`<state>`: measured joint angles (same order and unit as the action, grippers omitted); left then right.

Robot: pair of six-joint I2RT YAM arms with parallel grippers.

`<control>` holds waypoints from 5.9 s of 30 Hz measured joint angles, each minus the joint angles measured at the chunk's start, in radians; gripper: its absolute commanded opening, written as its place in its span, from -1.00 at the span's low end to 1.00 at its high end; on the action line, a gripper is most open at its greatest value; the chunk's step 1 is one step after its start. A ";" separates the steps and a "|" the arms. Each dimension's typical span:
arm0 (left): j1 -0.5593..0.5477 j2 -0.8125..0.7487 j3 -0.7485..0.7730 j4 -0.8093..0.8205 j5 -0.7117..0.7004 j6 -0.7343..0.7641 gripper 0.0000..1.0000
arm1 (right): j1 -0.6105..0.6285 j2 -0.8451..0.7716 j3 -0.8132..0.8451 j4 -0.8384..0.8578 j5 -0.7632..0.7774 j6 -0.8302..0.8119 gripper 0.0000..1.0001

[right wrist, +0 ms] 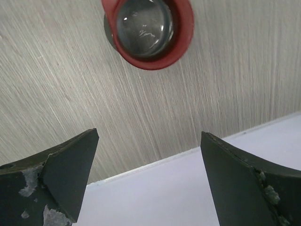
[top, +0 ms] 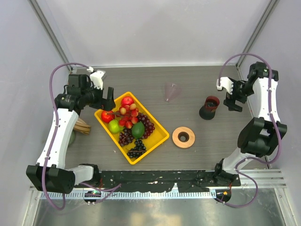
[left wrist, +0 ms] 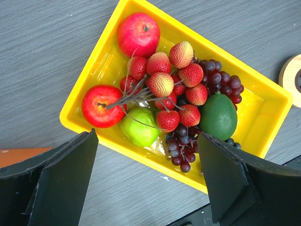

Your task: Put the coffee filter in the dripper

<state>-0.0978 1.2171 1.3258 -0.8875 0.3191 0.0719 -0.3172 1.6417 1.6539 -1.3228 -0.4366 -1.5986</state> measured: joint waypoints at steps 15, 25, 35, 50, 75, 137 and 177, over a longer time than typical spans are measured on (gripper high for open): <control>0.000 -0.002 0.039 -0.040 0.006 0.045 0.98 | 0.043 0.228 0.046 0.002 -0.006 -0.195 0.97; 0.000 -0.002 0.043 -0.067 0.003 0.061 0.98 | 0.127 0.229 0.027 0.045 -0.064 -0.129 0.83; 0.000 -0.010 0.043 -0.066 0.003 0.063 0.98 | 0.165 0.229 -0.014 0.077 -0.131 -0.031 0.52; -0.002 -0.012 0.035 -0.062 0.016 0.064 0.98 | 0.285 0.162 -0.134 0.257 -0.219 0.243 0.52; -0.785 0.132 -0.230 0.216 0.241 0.083 0.86 | 0.500 0.127 -0.246 0.647 -0.210 0.757 0.56; -0.304 -0.034 -0.280 0.358 0.170 0.060 0.98 | 0.729 0.122 -0.305 0.758 -0.188 0.956 0.66; -0.096 -0.091 -0.201 0.227 0.201 -0.044 0.98 | 0.579 -0.032 -0.201 0.472 -0.267 1.103 0.91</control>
<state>-0.1940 1.1263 1.1248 -0.6605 0.5198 0.0277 0.2623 1.6096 1.4525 -0.8509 -0.7036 -0.4953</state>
